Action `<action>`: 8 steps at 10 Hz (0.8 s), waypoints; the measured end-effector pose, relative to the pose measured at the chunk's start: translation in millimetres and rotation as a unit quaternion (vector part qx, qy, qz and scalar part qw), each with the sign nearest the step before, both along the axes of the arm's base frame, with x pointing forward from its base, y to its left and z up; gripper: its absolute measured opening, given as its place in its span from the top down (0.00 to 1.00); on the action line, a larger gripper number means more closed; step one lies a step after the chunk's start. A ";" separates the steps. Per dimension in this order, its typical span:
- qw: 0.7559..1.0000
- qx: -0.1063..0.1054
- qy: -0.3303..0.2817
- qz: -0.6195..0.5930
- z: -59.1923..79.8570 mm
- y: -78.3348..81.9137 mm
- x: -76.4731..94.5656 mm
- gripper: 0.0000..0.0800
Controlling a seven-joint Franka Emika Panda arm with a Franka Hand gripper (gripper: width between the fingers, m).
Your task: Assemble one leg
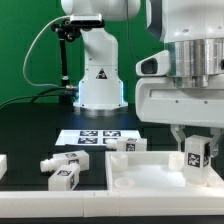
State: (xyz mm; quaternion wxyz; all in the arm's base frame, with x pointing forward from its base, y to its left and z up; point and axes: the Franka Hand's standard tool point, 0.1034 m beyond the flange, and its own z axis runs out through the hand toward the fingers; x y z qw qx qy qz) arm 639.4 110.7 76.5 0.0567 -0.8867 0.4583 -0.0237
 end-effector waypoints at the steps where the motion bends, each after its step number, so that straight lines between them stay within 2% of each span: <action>1: 0.994 0.020 0.008 -0.105 -0.5 -1.1 0.4 0.64; 3: 0.949 0.058 0.022 -0.310 -1.3 4.1 2.2 0.64; 4: 0.936 0.064 0.021 -0.344 -1.4 5.1 2.0 0.64; 5: 0.940 0.064 0.020 -0.335 -1.7 5.2 2.0 0.54; 6: 0.945 0.062 0.019 -0.322 -1.8 5.3 2.0 0.54; 7: 0.959 0.055 0.012 -0.276 -1.9 4.6 2.2 0.37; 8: 0.989 0.041 -0.004 -0.142 -2.0 2.2 2.9 0.23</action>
Offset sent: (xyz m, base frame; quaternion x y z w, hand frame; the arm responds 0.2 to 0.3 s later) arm 0.0124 -0.0061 0.0059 0.0957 0.0326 0.3568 0.9287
